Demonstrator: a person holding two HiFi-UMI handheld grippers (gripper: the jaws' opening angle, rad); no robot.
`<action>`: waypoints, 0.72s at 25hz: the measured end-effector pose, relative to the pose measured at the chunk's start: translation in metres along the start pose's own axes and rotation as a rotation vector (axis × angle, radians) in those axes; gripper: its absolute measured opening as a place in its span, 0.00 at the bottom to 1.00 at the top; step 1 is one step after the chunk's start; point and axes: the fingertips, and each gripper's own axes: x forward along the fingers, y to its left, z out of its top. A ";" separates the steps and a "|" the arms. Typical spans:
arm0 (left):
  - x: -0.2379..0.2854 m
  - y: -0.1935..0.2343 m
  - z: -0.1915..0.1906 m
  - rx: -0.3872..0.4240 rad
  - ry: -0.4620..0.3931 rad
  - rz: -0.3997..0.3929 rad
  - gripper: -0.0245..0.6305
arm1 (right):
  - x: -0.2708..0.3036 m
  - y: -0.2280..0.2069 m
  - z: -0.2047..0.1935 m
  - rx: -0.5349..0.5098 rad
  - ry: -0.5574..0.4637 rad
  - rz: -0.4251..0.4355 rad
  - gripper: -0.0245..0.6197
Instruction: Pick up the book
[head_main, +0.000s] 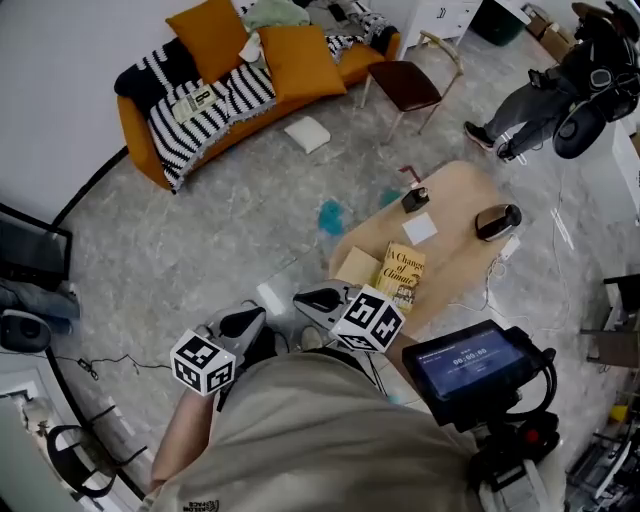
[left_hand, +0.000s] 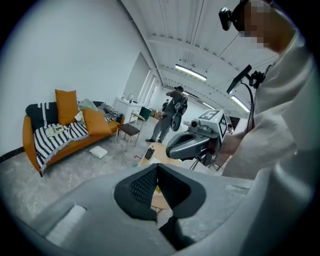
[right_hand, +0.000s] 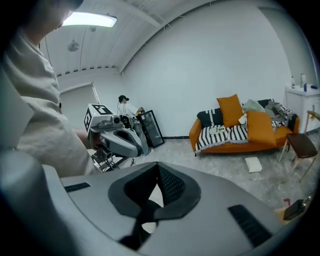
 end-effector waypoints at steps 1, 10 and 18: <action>-0.001 0.008 0.000 -0.006 -0.002 -0.002 0.05 | 0.006 -0.002 0.004 -0.003 -0.001 0.006 0.06; -0.024 0.107 0.027 -0.019 -0.071 -0.037 0.05 | 0.081 -0.044 0.062 0.005 0.015 -0.079 0.25; -0.062 0.215 0.065 -0.042 -0.135 -0.011 0.05 | 0.152 -0.083 0.146 -0.001 -0.007 -0.105 0.25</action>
